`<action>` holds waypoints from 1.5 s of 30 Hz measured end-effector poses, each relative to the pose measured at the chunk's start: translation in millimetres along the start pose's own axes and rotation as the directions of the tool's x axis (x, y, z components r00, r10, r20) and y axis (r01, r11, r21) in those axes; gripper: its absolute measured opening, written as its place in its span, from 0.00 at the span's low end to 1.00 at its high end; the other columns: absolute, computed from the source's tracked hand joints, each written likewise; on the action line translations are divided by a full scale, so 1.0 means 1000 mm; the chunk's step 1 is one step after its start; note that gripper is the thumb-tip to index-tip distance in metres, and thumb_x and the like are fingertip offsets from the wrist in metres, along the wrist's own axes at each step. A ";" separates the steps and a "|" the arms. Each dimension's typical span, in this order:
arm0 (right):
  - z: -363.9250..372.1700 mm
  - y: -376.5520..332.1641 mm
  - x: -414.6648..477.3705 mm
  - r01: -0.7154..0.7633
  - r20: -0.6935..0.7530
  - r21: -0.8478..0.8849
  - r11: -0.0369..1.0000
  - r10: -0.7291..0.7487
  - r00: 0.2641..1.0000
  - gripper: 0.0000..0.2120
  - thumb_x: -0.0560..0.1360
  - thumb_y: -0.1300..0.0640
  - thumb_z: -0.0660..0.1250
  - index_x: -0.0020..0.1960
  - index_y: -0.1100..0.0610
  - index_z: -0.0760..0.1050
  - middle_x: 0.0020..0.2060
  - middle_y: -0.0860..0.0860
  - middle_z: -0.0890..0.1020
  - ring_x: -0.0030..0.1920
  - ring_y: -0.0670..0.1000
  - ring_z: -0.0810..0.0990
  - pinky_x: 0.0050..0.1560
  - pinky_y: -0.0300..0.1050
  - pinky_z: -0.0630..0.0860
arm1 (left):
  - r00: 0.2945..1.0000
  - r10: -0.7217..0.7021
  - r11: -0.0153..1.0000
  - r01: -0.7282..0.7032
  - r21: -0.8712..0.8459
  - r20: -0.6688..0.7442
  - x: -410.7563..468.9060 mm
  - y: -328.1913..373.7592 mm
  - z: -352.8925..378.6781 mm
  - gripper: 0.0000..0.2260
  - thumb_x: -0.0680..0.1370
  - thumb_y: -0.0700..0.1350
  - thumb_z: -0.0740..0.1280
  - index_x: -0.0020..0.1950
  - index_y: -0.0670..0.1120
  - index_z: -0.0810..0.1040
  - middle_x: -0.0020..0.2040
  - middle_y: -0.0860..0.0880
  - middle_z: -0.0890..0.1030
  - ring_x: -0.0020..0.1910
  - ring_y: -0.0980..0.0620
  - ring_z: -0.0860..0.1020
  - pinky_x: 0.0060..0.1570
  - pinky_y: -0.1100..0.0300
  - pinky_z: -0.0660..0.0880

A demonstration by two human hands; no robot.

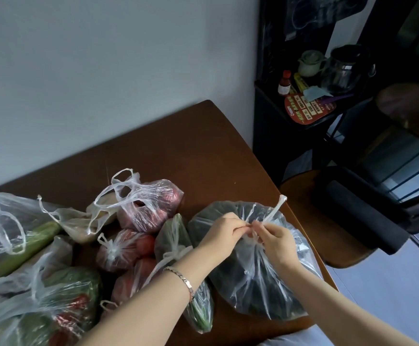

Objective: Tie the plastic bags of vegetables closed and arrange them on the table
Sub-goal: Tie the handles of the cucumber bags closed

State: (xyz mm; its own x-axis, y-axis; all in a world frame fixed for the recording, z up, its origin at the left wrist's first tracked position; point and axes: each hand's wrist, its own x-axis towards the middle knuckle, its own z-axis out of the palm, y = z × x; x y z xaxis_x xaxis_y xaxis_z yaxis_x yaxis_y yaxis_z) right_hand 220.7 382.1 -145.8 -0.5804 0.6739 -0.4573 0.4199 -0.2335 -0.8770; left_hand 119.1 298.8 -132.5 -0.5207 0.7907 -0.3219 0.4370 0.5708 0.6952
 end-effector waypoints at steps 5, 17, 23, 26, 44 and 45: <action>0.012 0.004 0.001 -0.118 -0.145 0.101 0.988 0.131 0.981 0.13 0.73 0.54 0.68 0.36 0.63 0.80 0.28 0.54 0.79 0.24 0.46 0.66 0.26 0.38 0.61 | 0.997 -0.022 0.999 0.020 -0.031 -0.069 -0.002 -0.001 0.002 0.08 0.76 0.43 0.67 0.49 0.41 0.83 0.45 0.50 0.76 0.44 0.56 0.74 0.40 0.74 0.66; 0.002 0.005 -0.018 0.351 0.163 -0.536 0.768 -0.314 0.935 0.12 0.75 0.61 0.64 0.57 0.54 0.78 0.48 0.47 0.79 0.49 0.47 0.75 0.52 0.38 0.72 | 0.967 -0.249 0.965 0.252 -0.068 0.048 0.001 0.004 -0.005 0.09 0.77 0.46 0.65 0.44 0.43 0.81 0.39 0.45 0.78 0.35 0.55 0.73 0.30 0.67 0.66; 0.007 0.005 -0.008 0.359 0.244 -0.707 0.609 -0.267 0.933 0.11 0.76 0.59 0.62 0.56 0.54 0.78 0.50 0.52 0.78 0.51 0.51 0.72 0.51 0.41 0.70 | 0.972 -0.234 0.970 0.235 -0.068 0.026 -0.006 -0.001 0.000 0.09 0.77 0.46 0.65 0.45 0.43 0.82 0.41 0.49 0.78 0.42 0.53 0.75 0.40 0.65 0.68; 0.003 -0.001 -0.008 0.340 0.204 -0.583 0.738 -0.272 0.940 0.08 0.74 0.60 0.65 0.51 0.55 0.81 0.44 0.50 0.79 0.44 0.47 0.75 0.44 0.37 0.72 | 0.972 -0.233 0.963 0.224 -0.150 -0.041 -0.009 -0.001 0.000 0.09 0.76 0.47 0.67 0.48 0.43 0.82 0.44 0.47 0.82 0.42 0.54 0.76 0.36 0.69 0.68; -0.017 -0.003 0.003 0.282 0.351 -0.207 0.937 -0.198 0.915 0.16 0.67 0.69 0.72 0.41 0.47 0.83 0.36 0.39 0.83 0.37 0.38 0.81 0.42 0.30 0.76 | 0.969 -0.244 0.959 0.233 -0.163 -0.047 -0.006 -0.002 0.009 0.10 0.78 0.36 0.60 0.53 0.43 0.81 0.54 0.47 0.80 0.50 0.55 0.74 0.47 0.68 0.68; -0.015 0.000 0.002 0.390 0.328 -0.305 0.869 -0.289 0.900 0.16 0.67 0.68 0.72 0.43 0.46 0.83 0.37 0.38 0.82 0.37 0.39 0.80 0.42 0.30 0.75 | 0.965 -0.260 0.952 0.254 -0.169 -0.014 -0.007 -0.002 0.007 0.10 0.79 0.38 0.60 0.53 0.43 0.80 0.54 0.46 0.81 0.49 0.54 0.74 0.46 0.67 0.68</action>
State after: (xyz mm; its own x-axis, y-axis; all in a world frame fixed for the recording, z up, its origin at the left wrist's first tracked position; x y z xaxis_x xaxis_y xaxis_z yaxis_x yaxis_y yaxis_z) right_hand 229.9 393.5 -144.2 -0.8720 0.4439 -0.2065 0.3513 0.2737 -0.8953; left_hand 127.3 294.2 -136.4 -0.6269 0.6117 -0.4825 0.1598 0.7071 0.6888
